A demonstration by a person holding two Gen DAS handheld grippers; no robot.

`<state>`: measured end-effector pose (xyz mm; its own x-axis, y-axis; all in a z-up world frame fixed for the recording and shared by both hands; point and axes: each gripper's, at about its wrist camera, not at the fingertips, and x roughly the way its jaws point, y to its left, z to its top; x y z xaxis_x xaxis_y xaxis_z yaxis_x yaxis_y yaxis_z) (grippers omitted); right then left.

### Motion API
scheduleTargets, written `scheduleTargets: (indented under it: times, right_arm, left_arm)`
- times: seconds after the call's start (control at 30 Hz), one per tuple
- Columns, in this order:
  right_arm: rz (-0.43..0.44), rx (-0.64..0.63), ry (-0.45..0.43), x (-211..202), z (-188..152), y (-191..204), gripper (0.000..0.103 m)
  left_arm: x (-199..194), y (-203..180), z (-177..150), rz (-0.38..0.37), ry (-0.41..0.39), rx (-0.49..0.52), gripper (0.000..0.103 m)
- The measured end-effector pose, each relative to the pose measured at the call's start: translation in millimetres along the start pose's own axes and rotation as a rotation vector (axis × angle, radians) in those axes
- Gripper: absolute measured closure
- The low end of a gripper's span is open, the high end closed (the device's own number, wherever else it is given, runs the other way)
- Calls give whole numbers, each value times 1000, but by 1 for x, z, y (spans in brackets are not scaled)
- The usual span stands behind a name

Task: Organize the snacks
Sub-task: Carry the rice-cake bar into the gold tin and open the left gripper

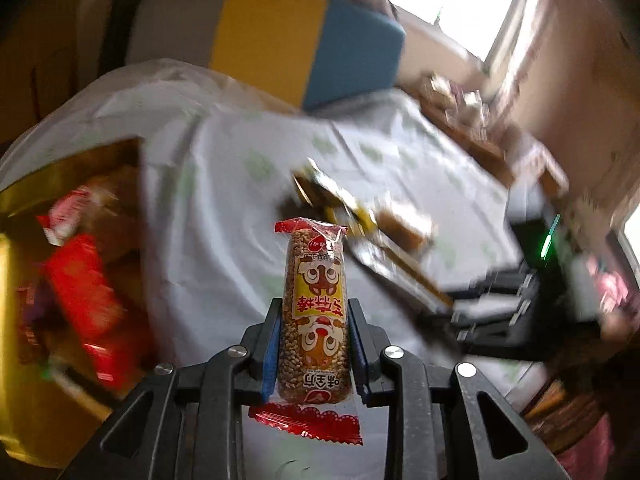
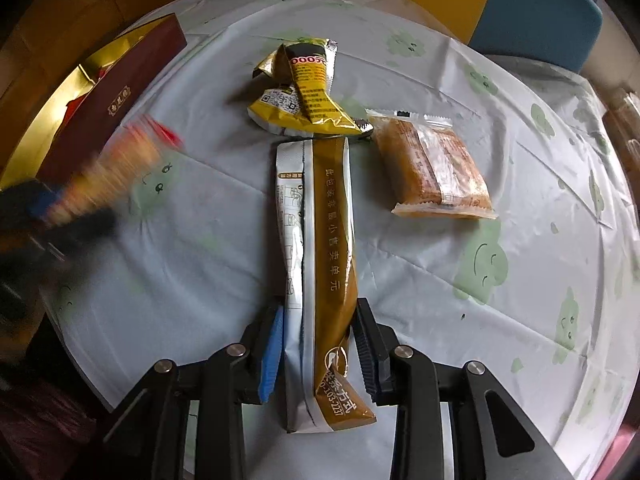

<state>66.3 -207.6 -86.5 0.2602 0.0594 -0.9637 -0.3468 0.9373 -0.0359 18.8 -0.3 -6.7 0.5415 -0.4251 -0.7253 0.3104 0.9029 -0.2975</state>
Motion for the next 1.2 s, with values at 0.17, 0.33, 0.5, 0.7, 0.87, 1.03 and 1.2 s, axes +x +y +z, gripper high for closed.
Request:
scheduleTargets:
  times: [0.17,0.33,0.5,0.7,0.87,1.03,1.2]
  right_arm:
    - [-4,-2,-2,-4,-3,6,69]
    - [-13,-9,-6,-6,-5,9,69]
    - [-19,-13,-5,-7,-6,11,69]
    - [-20,-11,-5,-7,-5,12,68]
    - [-22,-15,-5,-7,-5,13,68]
    - [-21,-25,-6,-6,-5,13,68]
    - [-35,-35,-8,-6,-5,16,68]
  left_arm:
    - [-33,68,27,59,-54,-191,73]
    - [-37,149,39,185,-48,-359,73]
    - [-21,208,51,259,-12,-471,73]
    - [8,250,61,225,28,-590,71]
    - [4,244,58,244,-4,-603,70]
    - [-18,221,41,333,-25,-547,70]
    - [-35,187,23,410,-53,-446,70]
